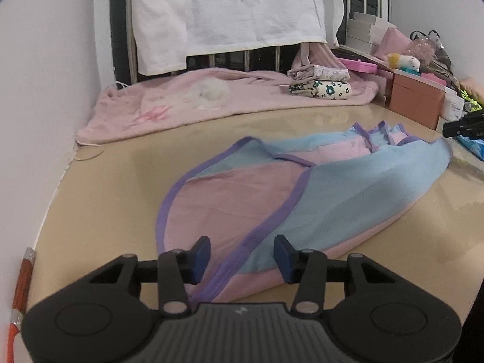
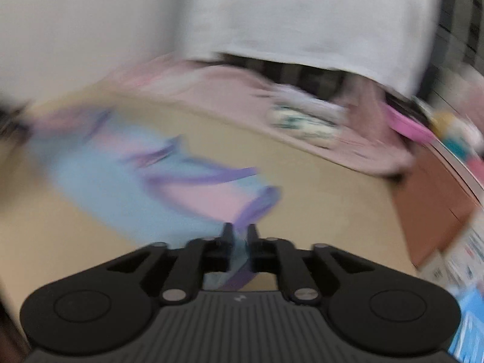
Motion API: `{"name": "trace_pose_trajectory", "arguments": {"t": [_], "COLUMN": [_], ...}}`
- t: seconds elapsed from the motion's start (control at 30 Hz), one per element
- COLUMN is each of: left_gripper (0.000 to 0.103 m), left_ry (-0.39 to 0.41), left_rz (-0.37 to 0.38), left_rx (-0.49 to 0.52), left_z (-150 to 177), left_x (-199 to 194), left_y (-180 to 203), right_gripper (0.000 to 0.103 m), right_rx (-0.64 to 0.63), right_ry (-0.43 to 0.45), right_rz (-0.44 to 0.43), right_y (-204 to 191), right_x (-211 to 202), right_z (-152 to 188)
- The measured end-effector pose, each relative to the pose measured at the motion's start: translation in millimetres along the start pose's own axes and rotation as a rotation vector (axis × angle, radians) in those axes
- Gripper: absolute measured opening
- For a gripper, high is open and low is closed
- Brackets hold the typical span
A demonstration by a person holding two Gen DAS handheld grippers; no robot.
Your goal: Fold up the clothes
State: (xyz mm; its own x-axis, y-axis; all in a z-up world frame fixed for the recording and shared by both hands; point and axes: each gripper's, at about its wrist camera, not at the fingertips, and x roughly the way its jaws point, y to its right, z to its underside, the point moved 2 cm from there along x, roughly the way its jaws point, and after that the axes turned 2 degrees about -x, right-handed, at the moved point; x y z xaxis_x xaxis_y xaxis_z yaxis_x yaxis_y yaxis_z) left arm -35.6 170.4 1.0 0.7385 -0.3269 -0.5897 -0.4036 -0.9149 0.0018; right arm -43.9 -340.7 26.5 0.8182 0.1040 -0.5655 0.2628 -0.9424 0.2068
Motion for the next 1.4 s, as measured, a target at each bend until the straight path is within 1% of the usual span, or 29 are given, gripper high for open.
{"name": "trace_pose_trajectory", "arguments": {"t": [0.07, 0.1, 0.13, 0.17, 0.23, 0.27, 0.3, 0.33, 0.4, 0.43, 0.47, 0.5, 0.53, 0.57, 0.6, 0.63, 0.7, 0.73, 0.77, 0.8, 0.83, 0.9, 1.07, 1.17, 1.27, 1.3, 1.33, 1.37, 1.4], "left_gripper": [0.045, 0.046, 0.048, 0.056, 0.063, 0.063, 0.063, 0.059, 0.045, 0.026, 0.009, 0.005, 0.006, 0.004, 0.003, 0.002, 0.002, 0.002, 0.002, 0.001, 0.001, 0.001, 0.001, 0.001, 0.002, 0.002, 0.003, 0.011, 0.012], "left_ry": [0.005, 0.014, 0.024, 0.036, 0.028, 0.025, 0.020, 0.013, -0.006, -0.017, -0.030, -0.043, -0.052, -0.046, -0.045, -0.042, -0.024, -0.015, -0.009, -0.002, 0.004, 0.006, -0.032, -0.037, -0.007, -0.020, -0.046, -0.052, -0.059], "left_rz": [-0.002, 0.010, 0.025, 0.056, 0.076, 0.085, 0.094, 0.096, 0.111, 0.122, 0.124, 0.127, 0.129, 0.125, 0.114, 0.103, 0.091, 0.086, 0.086, 0.086, 0.086, 0.093, 0.096, 0.104, 0.121, 0.119, 0.095, 0.069, 0.043], "left_rx": [-0.015, -0.030, -0.047, -0.070, -0.121, -0.147, -0.170, -0.177, -0.188, -0.192, -0.195, -0.198, -0.201, -0.203, -0.210, -0.215, -0.214, -0.214, -0.215, -0.216, -0.216, -0.213, -0.214, -0.220, -0.193, -0.180, -0.157, -0.143, -0.134], "left_z": [0.3, 1.1, 1.9, 3.0, 1.2, 0.4, -0.5, -1.2, -1.9, -1.8, -0.5, 0.7, 2.2, 4.4, 5.7, 7.0, 8.0, 8.4, 8.4, 8.4, 8.5, 10.0, 29.2, 36.6, 42.8, 46.2, 50.2, 51.7, 52.6], "left_x": [-3.9, -7.9, -11.9, -15.5, -15.0, -14.8, -14.3, -12.8, -10.5, -9.8, -9.3, -8.9, -8.8, -10.2, -11.0, -12.2, -17.8, -20.6, -23.4, -26.1, -28.9, -34.4, -42.7, -49.1, -67.2, -69.8, -71.2, -74.5, -78.1], "left_y": [-0.4, -1.4, -2.6, -5.3, -12.1, -15.5, -18.5, -19.6, -20.7, -20.8, -20.4, -19.9, -19.4, -18.8, -18.8, -18.7, -17.5, -17.0, -16.9, -16.8, -16.8, -17.8, -16.5, -15.3, -12.8, -11.2, -8.9, -7.0, -5.6], "right_gripper": [0.043, 0.049, 0.050, 0.050, 0.050, 0.050, 0.052, 0.054, 0.056, 0.055, 0.055, 0.053, 0.053, 0.051, 0.045, 0.037, 0.031, 0.024, 0.021, 0.014, 0.012, 0.009, 0.008, 0.008, 0.008, 0.009, 0.011, 0.014, 0.025], "right_rx": [-0.031, -0.048, -0.063, -0.073, -0.095, -0.110, -0.134, -0.161, -0.192, -0.191, -0.163, -0.110, -0.041, 0.034, 0.080, 0.116, 0.175, 0.194, 0.213, 0.210, 0.190, 0.156, 0.184, 0.182, 0.177, 0.175, 0.168, 0.159, 0.154], "right_ry": [0.027, 0.047, 0.066, 0.086, 0.118, 0.127, 0.123, 0.115, 0.087, 0.065, 0.043, 0.025, 0.007, -0.015, -0.030, -0.042, -0.055, -0.054, -0.053, -0.050, -0.050, -0.055, -0.067, -0.078, -0.089, -0.093, -0.106, -0.121, -0.120], "right_rz": [0.083, 0.090, 0.086, 0.066, 0.018, -0.005, -0.025, -0.044, -0.021, 0.002, 0.025, 0.041, 0.044, 0.042, 0.039, 0.037, 0.028, 0.021, 0.013, 0.015, 0.029, 0.053, 0.095, 0.112, 0.136, 0.143, 0.150, 0.157, 0.164], "right_y": [-0.1, -4.2, -8.8, -14.7, -29.0, -37.6, -46.5, -55.5, -65.9, -67.2, -64.5, -58.4, -50.6, -42.2, -37.5, -34.0, -29.5, -29.5, -29.4, -33.0, -38.2, -45.1, -43.3, -47.5, -50.5, -51.4, -52.4, -53.6, -53.9], "right_x": [0.0, -4.5, -9.8, -15.4, -23.7, -25.3, -24.0, -21.7, -14.6, -8.9, -3.1, 1.0, 3.4, 5.9, 8.7, 11.5, 16.4, 18.3, 20.2, 20.4, 19.9, 17.6, 1.9, -5.6, -16.0, -19.6, -22.4, -25.0, -29.5], "right_z": [-1.3, -0.8, -0.1, 1.4, 4.1, 4.9, 4.9, 4.8, 7.8, 9.1, 9.9, 11.0, 12.5, 13.9, 15.9, 18.0, 22.3, 24.6, 26.8, 28.2, 27.8, 26.7, 28.4, 33.6, 36.6, 37.5, 39.1, 40.8, 40.9]}}
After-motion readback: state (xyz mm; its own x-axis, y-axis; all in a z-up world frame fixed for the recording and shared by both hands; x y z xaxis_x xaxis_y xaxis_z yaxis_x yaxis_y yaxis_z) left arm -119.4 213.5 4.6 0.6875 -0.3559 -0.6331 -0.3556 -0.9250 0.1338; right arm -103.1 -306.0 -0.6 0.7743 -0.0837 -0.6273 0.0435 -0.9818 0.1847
